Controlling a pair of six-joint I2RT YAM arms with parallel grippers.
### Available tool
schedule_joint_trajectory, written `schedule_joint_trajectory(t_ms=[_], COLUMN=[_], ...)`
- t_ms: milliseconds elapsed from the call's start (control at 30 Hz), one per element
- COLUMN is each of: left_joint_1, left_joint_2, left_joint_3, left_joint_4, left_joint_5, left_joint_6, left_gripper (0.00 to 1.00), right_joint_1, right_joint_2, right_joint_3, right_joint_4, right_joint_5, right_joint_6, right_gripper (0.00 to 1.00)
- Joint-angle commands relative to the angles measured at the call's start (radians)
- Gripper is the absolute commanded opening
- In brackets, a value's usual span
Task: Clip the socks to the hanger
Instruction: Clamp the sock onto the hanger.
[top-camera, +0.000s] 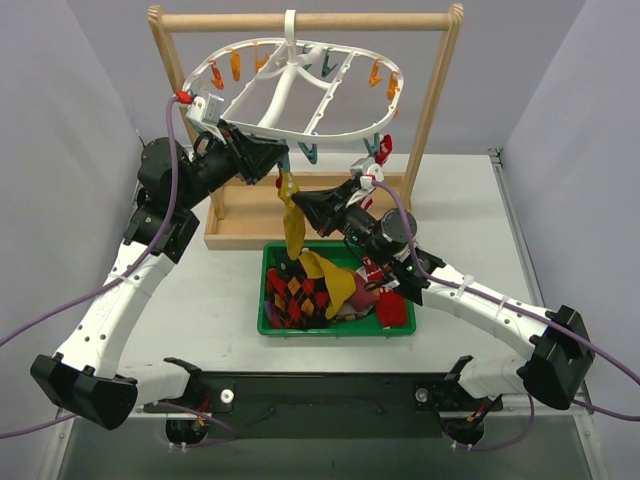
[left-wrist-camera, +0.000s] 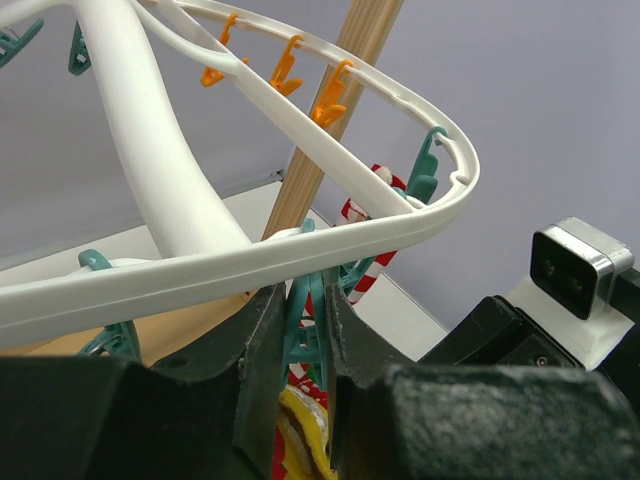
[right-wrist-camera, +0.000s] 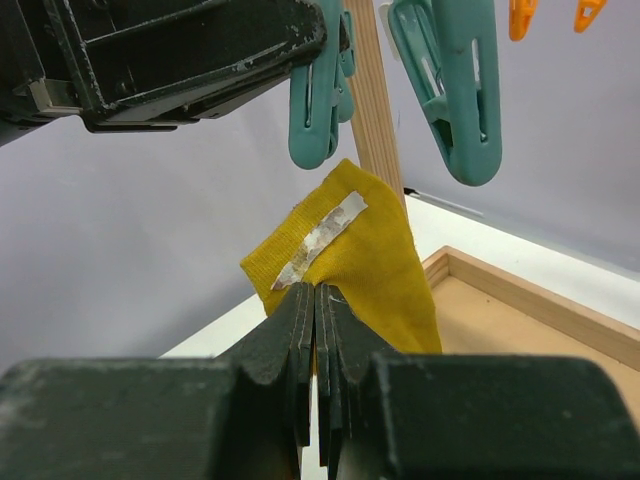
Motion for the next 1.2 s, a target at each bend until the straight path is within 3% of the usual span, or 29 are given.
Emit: schedule_joint_trajectory(t_ms=[0, 1167], left_joint_1=[-0.013, -0.018], left_joint_2=[-0.034, -0.029], left_joint_3=[0.036, 0.042], left_joint_4=[0.015, 0.016], left_joint_5=[0.053, 0.047], left_joint_6=[-0.002, -0.005], left_gripper=[0.00, 0.00], right_joint_1=[-0.010, -0.019], right_joint_2=[-0.004, 0.044], right_joint_3=[0.052, 0.096], right_joint_4=[0.143, 0.181], right_joint_5=[0.009, -0.002], right_joint_6=[-0.031, -0.018], right_gripper=[0.00, 0.00])
